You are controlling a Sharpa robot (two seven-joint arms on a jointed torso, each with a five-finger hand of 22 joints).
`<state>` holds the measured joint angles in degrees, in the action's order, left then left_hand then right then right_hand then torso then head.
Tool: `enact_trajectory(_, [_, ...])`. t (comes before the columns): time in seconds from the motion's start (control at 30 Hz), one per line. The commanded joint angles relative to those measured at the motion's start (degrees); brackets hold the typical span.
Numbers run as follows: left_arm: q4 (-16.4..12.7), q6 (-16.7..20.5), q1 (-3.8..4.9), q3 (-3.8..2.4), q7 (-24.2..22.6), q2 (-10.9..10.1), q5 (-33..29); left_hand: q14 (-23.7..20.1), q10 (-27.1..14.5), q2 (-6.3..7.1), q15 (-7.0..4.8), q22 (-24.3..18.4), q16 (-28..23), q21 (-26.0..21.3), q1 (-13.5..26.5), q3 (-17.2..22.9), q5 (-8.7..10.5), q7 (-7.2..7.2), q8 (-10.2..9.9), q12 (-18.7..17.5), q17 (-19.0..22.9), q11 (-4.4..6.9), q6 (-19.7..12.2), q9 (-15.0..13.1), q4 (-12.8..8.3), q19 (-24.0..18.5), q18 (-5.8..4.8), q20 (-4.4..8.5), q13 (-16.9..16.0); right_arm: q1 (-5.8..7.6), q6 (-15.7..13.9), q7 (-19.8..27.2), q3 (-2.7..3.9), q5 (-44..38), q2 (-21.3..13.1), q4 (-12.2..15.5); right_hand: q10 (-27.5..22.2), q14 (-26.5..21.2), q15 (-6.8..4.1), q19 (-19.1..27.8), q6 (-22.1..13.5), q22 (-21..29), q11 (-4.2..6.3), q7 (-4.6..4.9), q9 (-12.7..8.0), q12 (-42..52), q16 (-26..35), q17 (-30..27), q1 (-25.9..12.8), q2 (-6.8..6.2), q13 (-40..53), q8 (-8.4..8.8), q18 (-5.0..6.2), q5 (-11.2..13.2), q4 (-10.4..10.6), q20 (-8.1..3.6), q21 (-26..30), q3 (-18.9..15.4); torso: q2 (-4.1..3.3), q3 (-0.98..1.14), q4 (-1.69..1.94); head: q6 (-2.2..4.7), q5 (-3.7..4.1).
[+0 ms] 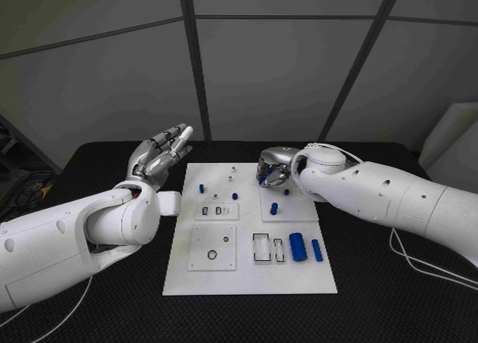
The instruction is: Assemble the parts on the task board
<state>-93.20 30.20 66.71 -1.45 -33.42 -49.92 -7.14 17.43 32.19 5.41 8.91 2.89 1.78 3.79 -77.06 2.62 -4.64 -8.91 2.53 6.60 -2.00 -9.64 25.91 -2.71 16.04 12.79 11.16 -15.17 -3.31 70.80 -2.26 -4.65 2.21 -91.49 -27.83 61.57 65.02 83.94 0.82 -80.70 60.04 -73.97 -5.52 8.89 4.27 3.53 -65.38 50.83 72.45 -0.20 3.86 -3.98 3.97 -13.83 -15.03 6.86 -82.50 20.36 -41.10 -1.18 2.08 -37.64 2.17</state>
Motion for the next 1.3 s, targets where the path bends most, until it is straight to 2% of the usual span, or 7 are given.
enact_trajectory(0.03, [0.04, -0.94, 0.1, -0.08, -0.52, 0.07, 0.49, 0.51, 0.19, -0.55, 0.02, 0.08, 0.26, 0.31, 0.02, 0.09, 0.01, -3.07, 0.23, 0.33, -0.08, -0.12, 0.41, -0.06, -0.18, 0.25, -0.85, -0.1, -0.08, -0.07, 0.48, 0.25, -0.22, -0.83, 0.14, -0.24, 0.45, 0.45, -0.15, -0.42, 0.33, -0.15, -0.05, 0.02, 0.03, 0.0, -0.46, 0.06, 0.16, 0.51, -0.07, 0.13, -0.7, -0.25, -0.24, 0.08, -0.26, 0.52, -0.02, 0.02, -0.03, -0.06, -0.04])
enact_trajectory(0.2, [0.0, -1.07, 0.1, -0.08, -0.46, 0.01, 0.49, 0.56, 0.14, -0.68, 0.08, 0.1, 0.26, 0.34, 0.0, 0.1, -0.01, -3.12, 0.21, 0.34, -0.08, -0.18, 0.39, -0.05, -0.24, 0.27, -0.86, -0.14, -0.07, -0.1, -1.97, 0.41, -0.28, -1.24, -0.01, 0.17, 1.33, 0.37, -0.3, -0.78, 0.79, -0.96, 0.12, -0.08, 0.1, 0.13, -0.95, 0.44, 0.58, 0.64, 0.0, 0.04, -0.85, -0.6, -0.6, -0.02, -0.71, 1.39, 0.03, -0.04, -0.04, -0.04, 0.01])
enact_trajectory(0.33, [-0.09, -1.13, 0.1, -0.08, -0.46, -0.11, 0.49, 0.57, 0.13, -0.7, 0.09, 0.1, 0.26, 0.35, -0.01, 0.1, -0.01, -3.12, 0.21, 0.34, -0.08, -0.18, 0.38, -0.05, -0.25, 0.27, -0.87, -0.14, -0.07, -0.12, -6.63, 1.07, -0.29, -1.36, -0.79, 1.54, 3.14, 0.36, -0.69, -1.6, 1.75, -2.54, 0.6, -0.41, 0.29, 0.38, -1.67, 1.1, 0.85, 0.93, 0.23, -0.19, -1.14, -1.25, -0.77, -0.31, -1.51, 2.22, 0.04, 0.01, -0.06, 0.15, -0.17])
enact_trajectory(0.5, [-0.14, -1.22, 0.11, -0.08, -0.4, -0.2, 0.49, 0.6, 0.11, -0.73, 0.1, 0.1, 0.27, 0.36, -0.02, 0.11, -0.01, -3.13, 0.21, 0.35, -0.08, -0.19, 0.36, -0.04, -0.27, 0.28, -0.87, -0.15, -0.07, -0.11, -12.88, 2.0, -0.26, -0.6, -1.47, 2.96, 3.97, 0.28, -0.9, -1.86, 2.09, -3.07, 0.86, -0.58, 0.35, 0.37, -1.83, 1.12, 0.84, 0.78, 0.32, -0.19, -1.24, -1.28, -0.85, -0.52, -1.79, 2.46, 0.05, -0.07, -0.06, 0.65, -0.18])
enact_trajectory(0.63, [-0.15, -1.36, 0.12, -0.08, -0.33, -0.2, 0.49, 0.63, 0.12, -0.76, 0.12, 0.11, 0.27, 0.37, -0.03, 0.11, -0.02, -3.14, 0.2, 0.35, -0.09, -0.2, 0.36, -0.04, -0.3, 0.29, -0.87, -0.16, -0.07, -0.09, -16.15, 2.26, -0.24, 0.09, -0.66, 2.5, 4.03, 0.22, -0.95, -1.77, 2.24, -2.97, 0.91, -0.64, 0.38, 0.22, -1.81, 1.0, 0.97, 0.7, 0.3, -0.19, -1.22, -1.33, -0.99, -0.59, -1.76, 2.63, -0.04, -0.09, 0.0, 0.91, -0.19])
enact_trajectory(0.73, [-0.17, -1.4, 0.12, -0.09, -0.33, -0.13, 0.49, 0.72, 0.11, -0.85, 0.17, 0.13, 0.28, 0.42, -0.07, 0.11, -0.03, -3.19, 0.19, 0.37, -0.09, -0.25, 0.35, -0.04, -0.38, 0.37, -0.88, -0.18, -0.06, -0.06, -17.01, 2.38, -0.23, 0.47, 0.55, 1.29, 4.02, 0.21, -0.96, -1.76, 2.24, -2.95, 0.9, -0.63, 0.37, 0.19, -1.81, 0.99, 0.96, 0.66, 0.29, -0.18, -1.22, -1.33, -1.0, -0.6, -1.76, 2.64, -0.16, -0.05, 0.16, 1.1, -0.18])
enact_trajectory(1.3, [-0.18, -1.59, 0.28, -0.16, -0.25, 0.37, 0.49, 0.72, 0.07, -0.86, 0.18, 0.14, 0.28, 0.43, -0.08, 0.12, -0.03, -3.2, 0.19, 0.37, -0.09, -0.26, 0.34, -0.04, -0.4, 0.38, -0.88, -0.18, -0.06, -0.03, -17.92, 3.75, -0.2, 1.29, 7.71, -6.52, 3.72, 0.14, -0.91, -1.68, 2.08, -2.9, 0.77, -0.52, 0.32, -0.08, -1.91, 0.98, 0.65, 0.35, 0.16, 0.05, -1.21, -1.33, -0.94, -0.64, -1.76, 2.75, -0.82, -0.29, 0.81, 1.47, -0.09])
